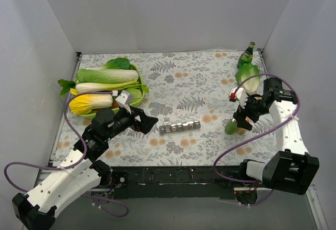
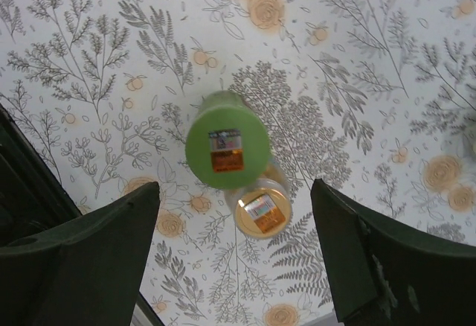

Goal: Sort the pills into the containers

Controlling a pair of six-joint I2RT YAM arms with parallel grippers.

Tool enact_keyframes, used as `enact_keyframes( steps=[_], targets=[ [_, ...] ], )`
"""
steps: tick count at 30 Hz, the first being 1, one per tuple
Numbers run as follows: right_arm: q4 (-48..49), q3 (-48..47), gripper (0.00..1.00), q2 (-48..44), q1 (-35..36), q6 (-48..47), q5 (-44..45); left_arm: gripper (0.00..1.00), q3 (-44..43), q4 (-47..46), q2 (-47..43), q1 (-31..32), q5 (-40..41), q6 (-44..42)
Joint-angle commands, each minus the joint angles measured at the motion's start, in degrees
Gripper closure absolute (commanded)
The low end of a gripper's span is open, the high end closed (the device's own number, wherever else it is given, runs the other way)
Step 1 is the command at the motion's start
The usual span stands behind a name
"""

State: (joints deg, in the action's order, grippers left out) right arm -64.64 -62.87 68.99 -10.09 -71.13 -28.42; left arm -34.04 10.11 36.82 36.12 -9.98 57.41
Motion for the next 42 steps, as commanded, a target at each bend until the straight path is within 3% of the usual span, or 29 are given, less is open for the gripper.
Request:
enact_keyframes(
  steps=[1,8,18,24,30,33,34,35,38,42],
  targets=[
    [1.1,3.3,0.09,-1.4,3.7,-5.8,0.4,0.02,1.4,-1.7,-1.6,-0.2,-3.7,0.0],
    [3.0,4.5,0.09,0.0,5.0,-14.2,0.4,0.02,2.1,-1.2,-2.3,-0.2,-3.6,0.8],
    [5.7,5.8,0.1,4.0,9.6,-13.0,3.0,0.02,2.6,-1.1,-1.3,-0.2,-4.4,0.5],
    [5.2,6.3,0.19,6.3,10.0,-11.4,4.5,0.02,3.5,-1.8,-1.9,-0.3,-5.1,0.4],
    [1.9,5.7,0.35,7.1,10.0,-11.6,5.0,0.02,6.0,-4.4,-3.2,-0.3,-6.3,0.6],
    [1.1,5.3,0.59,7.0,10.0,-10.2,5.0,0.02,6.8,-6.1,-2.5,-0.3,-9.5,0.3],
    [0.9,5.0,0.74,7.0,11.7,-9.5,4.9,0.02,6.9,-7.5,-2.1,-0.3,-12.8,-0.3],
    [0.6,3.8,0.8,7.0,11.9,-8.7,4.4,0.02,7.5,-8.6,-1.8,-0.3,-15.4,-0.7],
    [-2.4,-0.1,0.89,7.0,13.7,-5.4,0.0,0.02,9.3,-14.5,-0.7,-0.1,-23.9,-3.1],
    [-5.6,-5.1,0.92,7.4,20.4,1.9,-8.6,0.02,13.3,-23.3,-0.7,2.3,-27.5,-8.3]
  ],
)
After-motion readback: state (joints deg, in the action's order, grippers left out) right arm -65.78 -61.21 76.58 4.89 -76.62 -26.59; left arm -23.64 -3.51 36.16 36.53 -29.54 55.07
